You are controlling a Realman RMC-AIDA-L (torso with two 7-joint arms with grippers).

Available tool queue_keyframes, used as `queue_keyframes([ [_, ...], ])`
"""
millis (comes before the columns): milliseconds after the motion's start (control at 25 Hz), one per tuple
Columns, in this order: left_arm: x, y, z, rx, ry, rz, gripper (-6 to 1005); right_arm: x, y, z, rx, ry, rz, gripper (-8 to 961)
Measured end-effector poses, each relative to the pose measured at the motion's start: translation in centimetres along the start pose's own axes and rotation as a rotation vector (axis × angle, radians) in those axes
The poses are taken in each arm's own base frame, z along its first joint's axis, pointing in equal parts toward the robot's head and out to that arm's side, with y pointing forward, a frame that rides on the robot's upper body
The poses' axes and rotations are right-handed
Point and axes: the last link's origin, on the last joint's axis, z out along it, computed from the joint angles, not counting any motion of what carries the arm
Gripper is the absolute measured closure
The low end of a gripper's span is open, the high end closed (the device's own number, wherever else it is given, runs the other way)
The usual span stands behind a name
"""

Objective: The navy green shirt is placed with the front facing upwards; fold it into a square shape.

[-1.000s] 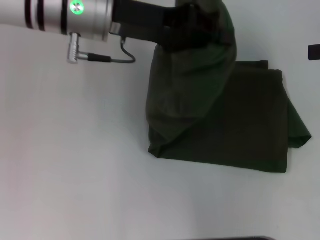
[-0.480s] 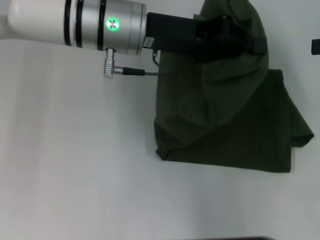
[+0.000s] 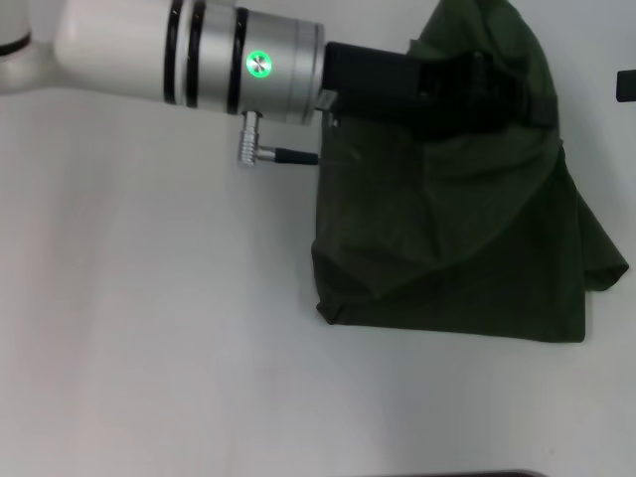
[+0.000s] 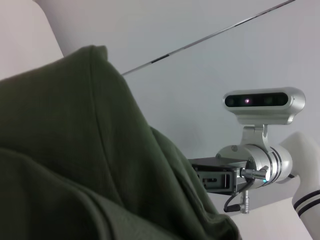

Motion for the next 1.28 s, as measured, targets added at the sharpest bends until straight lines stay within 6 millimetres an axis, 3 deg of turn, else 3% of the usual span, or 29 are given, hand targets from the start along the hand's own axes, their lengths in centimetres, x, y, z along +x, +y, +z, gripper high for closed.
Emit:
queue_keyframes([
  [200,-1.3,-1.1,1.9,0.026,-0.049,-0.04,877,-0.3,0.2,0.2,-0.004,-0.003,-0.005,917],
  [440,-0.7,-1.2,1.5,0.029,-0.004,-0.07,864,-0.5,0.4,0.4,-0.01,-0.001,-0.004,916],
  [840,0.1,-0.3,-0.1,-0.012,0.037,-0.047,469,-0.6,0.4,0.6,-0.009,-0.002,0.003,917],
  [1000,0.6,-0.7,-2.7,0.03,0.061,-0.034,361,-0.8,0.3,0.4,0.003,-0.01,0.001,916],
  [1200,0.7,-1.2,-8.4,0.076,0.128,-0.044,246,-0.5,-0.5,0.2,0.065,0.016,-0.024,916],
  [1280,0.7,-1.3,-11.0,0.095,0.187,-0.047,200,-0.2,-1.3,0.2,0.125,0.051,-0.034,844],
])
